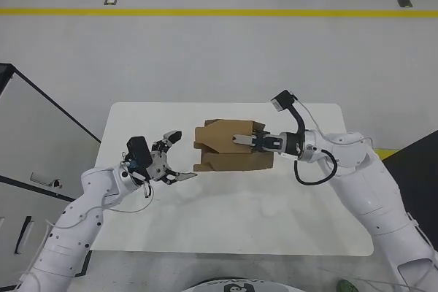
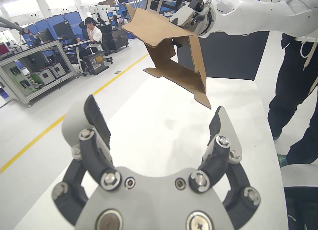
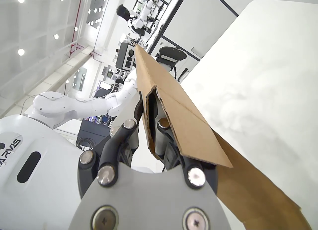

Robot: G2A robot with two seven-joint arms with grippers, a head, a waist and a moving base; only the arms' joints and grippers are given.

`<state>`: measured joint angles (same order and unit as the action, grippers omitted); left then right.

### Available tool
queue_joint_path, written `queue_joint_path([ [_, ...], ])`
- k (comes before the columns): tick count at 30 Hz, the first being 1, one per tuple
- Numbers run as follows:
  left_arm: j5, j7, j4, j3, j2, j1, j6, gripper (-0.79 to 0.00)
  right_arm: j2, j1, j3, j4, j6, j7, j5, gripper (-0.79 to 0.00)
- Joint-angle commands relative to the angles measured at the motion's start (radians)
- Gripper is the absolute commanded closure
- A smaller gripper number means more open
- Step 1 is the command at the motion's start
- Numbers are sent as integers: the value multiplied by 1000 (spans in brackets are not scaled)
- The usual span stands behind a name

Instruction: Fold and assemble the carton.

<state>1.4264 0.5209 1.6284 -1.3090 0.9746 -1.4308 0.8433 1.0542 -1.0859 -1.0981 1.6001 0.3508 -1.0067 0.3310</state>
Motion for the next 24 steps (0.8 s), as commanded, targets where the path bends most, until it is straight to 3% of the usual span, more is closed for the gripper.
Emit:
queue_joint_path([
  [1, -2, 1, 0, 1, 0, 0, -2, -785, 1, 1, 6, 0, 0, -2, 3, 0],
  [24, -7, 13, -11, -13, -2, -5, -14, -785, 8, -8, 24, 14, -14, -69, 95, 0],
])
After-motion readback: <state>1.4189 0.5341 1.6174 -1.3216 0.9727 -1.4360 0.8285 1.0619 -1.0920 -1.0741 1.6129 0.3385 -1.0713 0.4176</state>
